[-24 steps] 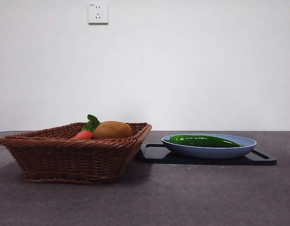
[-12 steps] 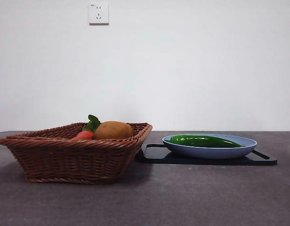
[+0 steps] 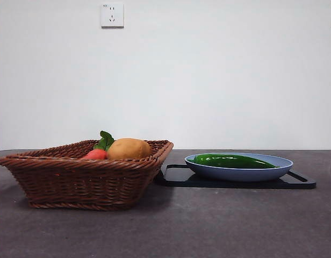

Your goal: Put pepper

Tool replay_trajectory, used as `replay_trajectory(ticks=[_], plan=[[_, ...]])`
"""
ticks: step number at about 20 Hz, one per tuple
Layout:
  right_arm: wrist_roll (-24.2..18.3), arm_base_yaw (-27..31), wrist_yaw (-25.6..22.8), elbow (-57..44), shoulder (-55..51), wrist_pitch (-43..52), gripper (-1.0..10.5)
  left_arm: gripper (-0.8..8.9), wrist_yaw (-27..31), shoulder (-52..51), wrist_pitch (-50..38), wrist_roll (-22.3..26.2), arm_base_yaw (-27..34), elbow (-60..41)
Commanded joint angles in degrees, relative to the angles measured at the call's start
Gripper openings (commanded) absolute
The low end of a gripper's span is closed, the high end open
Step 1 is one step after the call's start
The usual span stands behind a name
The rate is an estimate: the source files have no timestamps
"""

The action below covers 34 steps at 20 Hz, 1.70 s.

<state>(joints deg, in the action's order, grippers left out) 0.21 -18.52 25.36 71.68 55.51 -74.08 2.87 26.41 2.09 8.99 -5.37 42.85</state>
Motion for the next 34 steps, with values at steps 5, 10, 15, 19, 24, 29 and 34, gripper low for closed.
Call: replay_trajectory(ticks=[5,10,15,19,24,29,34], plan=[[0.3,-0.3,0.0,1.0,0.3,0.3,0.1,0.08,0.0,-13.2,-8.9,-4.3,4.4,-25.4],[0.3,-0.3,0.0,1.0,0.3,0.3,0.1,0.08,0.1,-18.6,-8.3,-5.0,4.8,-35.2],[0.3,-0.3,0.0,1.0,0.3,0.3,0.1,0.08,0.0,-23.4,-3.1,-4.9,4.7,-39.5],[0.3,-0.3,0.0,1.0,0.3,0.3,0.1,0.08,-0.1,-26.1,1.7,-6.3,4.7,-41.3],[0.3,-0.3,0.0,1.0,0.3,0.3,0.1,0.08,-0.3,-26.3,5.4,-9.4,4.7,-42.3],[0.3,-0.3,0.0,1.0,0.3,0.3,0.1,0.08,-0.2,-26.3,5.2,-9.4,4.7,-42.3],[0.3,-0.3,0.0,1.0,0.3,0.3,0.1,0.08,-0.2,-26.2,5.2,-9.4,4.7,-42.3]])
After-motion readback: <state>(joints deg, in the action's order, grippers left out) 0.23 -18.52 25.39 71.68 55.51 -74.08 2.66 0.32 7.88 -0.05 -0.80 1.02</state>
